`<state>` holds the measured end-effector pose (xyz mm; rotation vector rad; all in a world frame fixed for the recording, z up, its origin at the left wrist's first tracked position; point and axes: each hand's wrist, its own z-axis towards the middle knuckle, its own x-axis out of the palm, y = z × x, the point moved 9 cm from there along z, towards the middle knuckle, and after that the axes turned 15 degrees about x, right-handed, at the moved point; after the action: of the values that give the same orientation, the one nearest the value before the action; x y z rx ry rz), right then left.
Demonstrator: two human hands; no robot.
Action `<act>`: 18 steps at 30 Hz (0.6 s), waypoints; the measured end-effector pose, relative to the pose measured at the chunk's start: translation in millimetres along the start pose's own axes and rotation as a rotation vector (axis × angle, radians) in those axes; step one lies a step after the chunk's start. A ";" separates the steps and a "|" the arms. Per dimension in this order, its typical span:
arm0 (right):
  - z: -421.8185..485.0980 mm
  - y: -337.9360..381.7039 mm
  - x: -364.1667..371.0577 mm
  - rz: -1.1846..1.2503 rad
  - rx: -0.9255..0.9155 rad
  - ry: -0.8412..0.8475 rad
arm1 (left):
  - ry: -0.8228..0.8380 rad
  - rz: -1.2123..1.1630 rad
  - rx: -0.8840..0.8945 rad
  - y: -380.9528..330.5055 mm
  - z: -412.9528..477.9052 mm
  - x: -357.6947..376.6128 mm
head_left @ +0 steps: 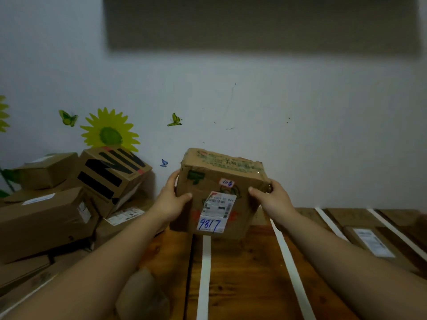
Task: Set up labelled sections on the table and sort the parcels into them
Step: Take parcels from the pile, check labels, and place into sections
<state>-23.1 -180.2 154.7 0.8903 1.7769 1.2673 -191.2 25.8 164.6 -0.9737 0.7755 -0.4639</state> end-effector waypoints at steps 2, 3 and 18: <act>-2.8 5.8 -19.6 -0.059 -0.039 -0.016 | -0.038 0.030 0.015 -13.1 -0.4 10.0; -3.2 5.9 -27.1 -0.073 -0.041 0.007 | -0.061 0.022 -0.011 -15.7 -0.8 16.0; -0.4 -61.5 -96.3 -0.046 0.061 0.096 | 0.021 -0.347 -0.260 -5.6 -58.7 120.0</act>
<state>14.7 -279.9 113.8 0.8298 1.9097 1.2501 -158.2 -89.4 105.2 -1.3585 0.6980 -0.6855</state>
